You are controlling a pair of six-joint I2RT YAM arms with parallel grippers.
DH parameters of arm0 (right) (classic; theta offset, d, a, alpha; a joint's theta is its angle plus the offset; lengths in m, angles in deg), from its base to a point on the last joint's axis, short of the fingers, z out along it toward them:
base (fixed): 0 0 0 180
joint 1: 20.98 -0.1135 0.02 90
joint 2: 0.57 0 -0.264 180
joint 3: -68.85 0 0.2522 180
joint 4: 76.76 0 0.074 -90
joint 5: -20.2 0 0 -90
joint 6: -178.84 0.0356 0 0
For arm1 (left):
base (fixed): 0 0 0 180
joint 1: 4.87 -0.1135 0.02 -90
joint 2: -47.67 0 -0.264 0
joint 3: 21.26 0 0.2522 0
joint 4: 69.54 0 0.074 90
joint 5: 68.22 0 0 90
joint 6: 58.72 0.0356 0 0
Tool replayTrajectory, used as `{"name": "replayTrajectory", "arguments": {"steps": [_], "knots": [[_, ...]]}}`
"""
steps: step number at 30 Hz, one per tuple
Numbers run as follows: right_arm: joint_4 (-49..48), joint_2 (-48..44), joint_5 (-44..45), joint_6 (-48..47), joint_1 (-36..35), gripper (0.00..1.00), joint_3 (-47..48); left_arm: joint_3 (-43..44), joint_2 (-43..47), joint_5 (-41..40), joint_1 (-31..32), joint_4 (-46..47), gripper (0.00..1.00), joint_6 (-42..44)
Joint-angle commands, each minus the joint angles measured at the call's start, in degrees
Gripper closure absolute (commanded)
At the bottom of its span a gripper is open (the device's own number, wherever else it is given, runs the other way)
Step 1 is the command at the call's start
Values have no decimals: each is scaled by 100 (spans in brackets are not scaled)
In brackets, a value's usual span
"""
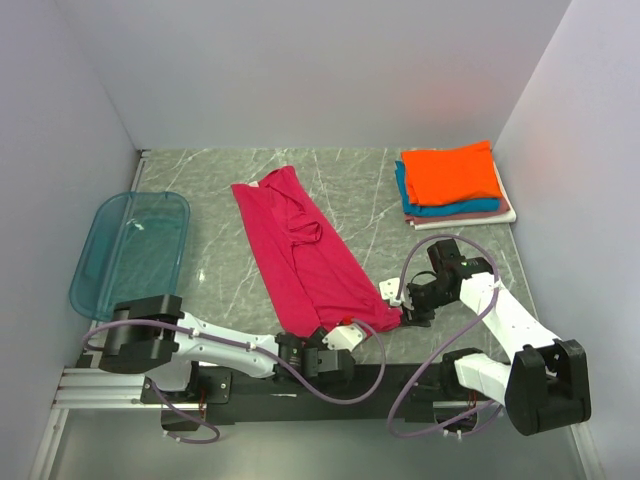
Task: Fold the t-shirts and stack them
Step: Fold the tshirt
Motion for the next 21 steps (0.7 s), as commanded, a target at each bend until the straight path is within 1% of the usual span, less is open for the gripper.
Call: {"name": "replayTrajectory", "arguments": {"steps": [1,3,9,12,17,21], "knots": [[52,17,-66,-107,48,43,60,202,-171,-118,44,-156,36,70],[78,-18,-57,-125,48,43,69,202,-285,-171,44,-191,37,35],[184,-62,-83,-168,40,43,130,88,-479,-154,-43,-121,48,-150],[210,-27,-65,-177,48,43,148,-61,-269,47,-140,177,48,-158],[201,-10,-92,-195,48,43,148,-368,197,268,-508,301,48,-229],[219,43,-110,-186,48,44,200,-334,154,268,-641,205,48,-290]]}}
